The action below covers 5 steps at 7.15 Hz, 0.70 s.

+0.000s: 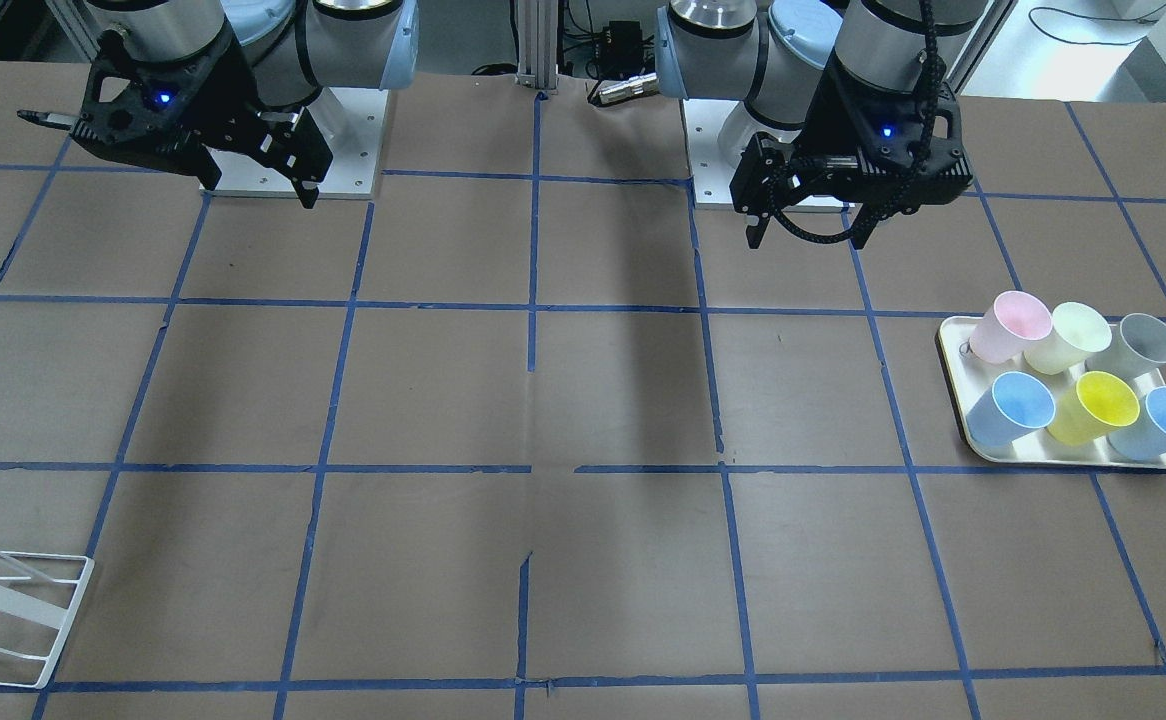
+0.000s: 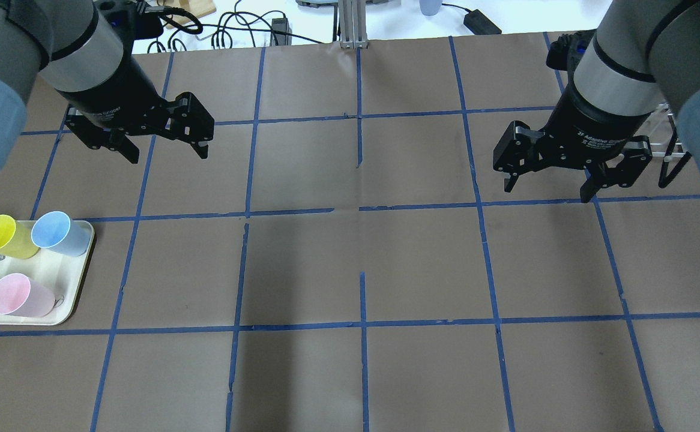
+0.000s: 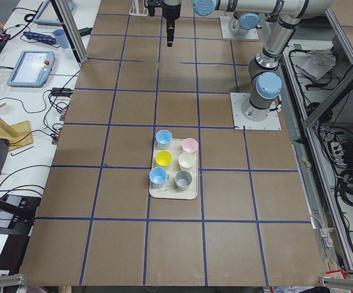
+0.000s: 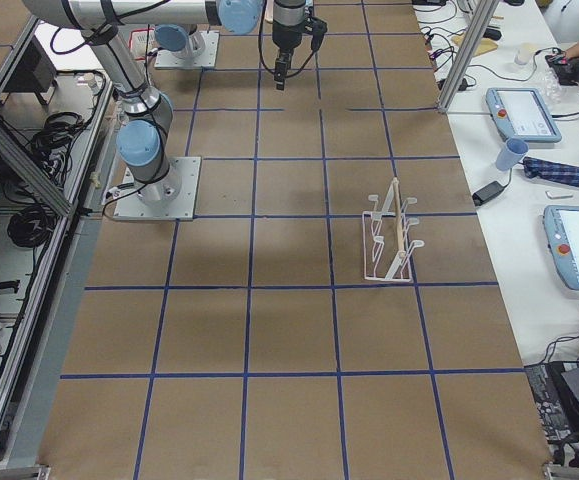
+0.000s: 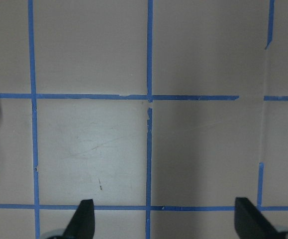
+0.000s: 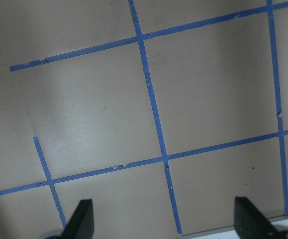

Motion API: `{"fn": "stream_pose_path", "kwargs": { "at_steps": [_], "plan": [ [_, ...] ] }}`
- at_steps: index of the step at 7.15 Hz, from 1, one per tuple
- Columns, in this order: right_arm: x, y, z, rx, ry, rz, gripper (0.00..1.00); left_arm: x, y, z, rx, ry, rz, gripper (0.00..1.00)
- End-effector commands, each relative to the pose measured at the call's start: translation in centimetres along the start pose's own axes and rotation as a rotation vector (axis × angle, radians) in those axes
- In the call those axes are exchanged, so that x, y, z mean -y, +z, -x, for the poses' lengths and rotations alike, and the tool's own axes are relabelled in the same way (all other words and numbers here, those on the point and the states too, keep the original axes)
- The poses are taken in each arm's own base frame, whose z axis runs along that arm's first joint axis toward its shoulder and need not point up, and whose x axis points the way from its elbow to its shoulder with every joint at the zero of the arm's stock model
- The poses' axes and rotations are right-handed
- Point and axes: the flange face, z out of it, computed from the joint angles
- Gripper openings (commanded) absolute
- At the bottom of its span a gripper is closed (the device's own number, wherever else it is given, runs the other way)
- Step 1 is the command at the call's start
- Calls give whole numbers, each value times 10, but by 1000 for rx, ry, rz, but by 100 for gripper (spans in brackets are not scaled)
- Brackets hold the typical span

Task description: Transfer IKEA cup to right arm and place on rack

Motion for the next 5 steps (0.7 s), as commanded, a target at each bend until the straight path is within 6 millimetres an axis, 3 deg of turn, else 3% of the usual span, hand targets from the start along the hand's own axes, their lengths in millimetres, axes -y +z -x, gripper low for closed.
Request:
{"fn": "stream_pose_path", "kwargs": {
  "at_steps": [1, 3, 4, 5],
  "plan": [
    [-2, -2, -1, -6, 1, -3, 100, 1, 1, 2, 3, -3, 2, 100],
    [-4, -5, 2, 2, -6, -13, 100, 5, -3, 22, -8, -46, 6, 100],
    [-4, -4, 2, 2, -6, -12, 100, 13, 1, 51, -7, -69, 14, 100],
    [-3, -4, 1, -1, -4, -13, 100, 19, 6, 83, -6, 67, 24, 100]
  ]
}}
